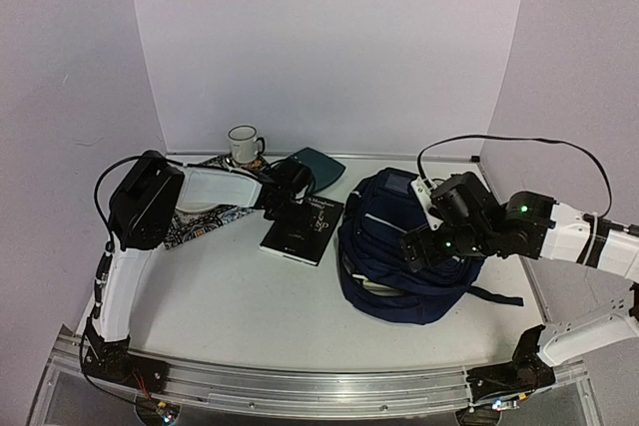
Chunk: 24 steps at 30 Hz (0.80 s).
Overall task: Pack the student bag
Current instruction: Pick up the book from the center of the board.
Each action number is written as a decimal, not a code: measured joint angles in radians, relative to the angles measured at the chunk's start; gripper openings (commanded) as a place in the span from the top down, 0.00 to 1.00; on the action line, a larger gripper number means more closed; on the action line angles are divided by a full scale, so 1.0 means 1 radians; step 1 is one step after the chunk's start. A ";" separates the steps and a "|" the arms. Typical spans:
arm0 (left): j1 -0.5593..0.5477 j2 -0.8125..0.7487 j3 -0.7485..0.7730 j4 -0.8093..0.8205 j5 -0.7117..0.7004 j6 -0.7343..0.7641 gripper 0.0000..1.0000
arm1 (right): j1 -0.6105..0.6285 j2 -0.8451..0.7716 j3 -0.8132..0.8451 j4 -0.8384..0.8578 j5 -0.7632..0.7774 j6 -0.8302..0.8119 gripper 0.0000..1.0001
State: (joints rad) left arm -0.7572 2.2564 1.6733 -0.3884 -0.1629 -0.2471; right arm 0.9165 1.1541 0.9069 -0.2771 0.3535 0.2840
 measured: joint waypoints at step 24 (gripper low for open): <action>-0.291 -0.464 -0.693 0.130 -0.106 -0.391 0.14 | 0.115 0.190 0.055 0.121 -0.216 0.117 0.02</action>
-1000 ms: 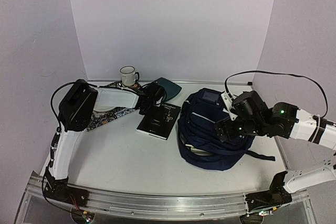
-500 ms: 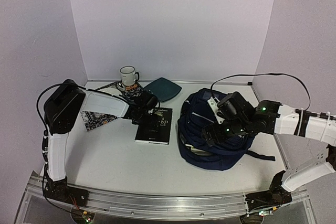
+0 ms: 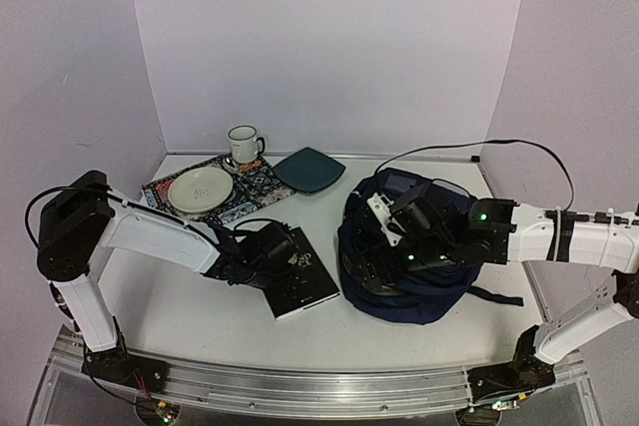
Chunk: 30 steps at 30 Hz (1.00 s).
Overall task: Pack the student bag
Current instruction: Pick up the book from the center of the board.
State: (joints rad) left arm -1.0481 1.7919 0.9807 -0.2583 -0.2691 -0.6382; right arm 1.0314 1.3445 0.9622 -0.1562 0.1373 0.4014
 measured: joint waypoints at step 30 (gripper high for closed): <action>0.220 -0.416 -0.287 -0.125 0.137 -0.283 0.03 | 0.061 0.393 0.252 0.180 -0.079 -0.011 0.02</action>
State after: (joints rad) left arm -0.8283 1.3758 0.6933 -0.3832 -0.1316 -0.9213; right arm 1.0927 1.7380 1.2144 0.0243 0.0583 0.3906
